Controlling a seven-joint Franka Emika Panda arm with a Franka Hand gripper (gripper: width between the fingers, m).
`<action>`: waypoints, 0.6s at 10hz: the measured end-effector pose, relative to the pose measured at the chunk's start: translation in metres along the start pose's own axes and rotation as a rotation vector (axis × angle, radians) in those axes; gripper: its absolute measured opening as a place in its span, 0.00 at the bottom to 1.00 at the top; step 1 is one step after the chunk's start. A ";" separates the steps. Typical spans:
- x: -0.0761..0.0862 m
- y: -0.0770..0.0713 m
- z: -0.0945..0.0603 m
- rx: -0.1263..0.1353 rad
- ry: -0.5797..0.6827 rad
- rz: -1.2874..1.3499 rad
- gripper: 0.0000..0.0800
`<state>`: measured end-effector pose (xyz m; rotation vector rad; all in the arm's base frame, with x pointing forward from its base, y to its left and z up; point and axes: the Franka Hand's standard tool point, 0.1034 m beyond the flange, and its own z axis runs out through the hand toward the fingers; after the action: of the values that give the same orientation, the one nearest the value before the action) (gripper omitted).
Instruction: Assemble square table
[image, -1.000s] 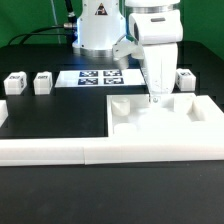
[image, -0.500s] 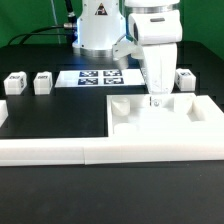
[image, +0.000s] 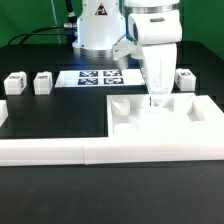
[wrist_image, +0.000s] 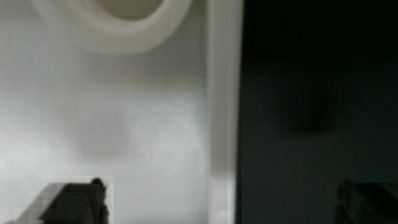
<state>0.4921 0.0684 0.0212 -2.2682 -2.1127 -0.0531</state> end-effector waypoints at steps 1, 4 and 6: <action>0.000 -0.007 -0.008 -0.004 -0.005 0.076 0.81; 0.023 -0.031 -0.031 -0.018 -0.009 0.362 0.81; 0.047 -0.036 -0.035 -0.024 -0.002 0.529 0.81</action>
Offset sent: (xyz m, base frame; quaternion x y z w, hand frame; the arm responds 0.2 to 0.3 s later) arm -0.0204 0.0235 0.0377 -0.0175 -0.0181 0.2969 0.9546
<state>0.4592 0.1156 0.0590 -2.7523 -1.4503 -0.0579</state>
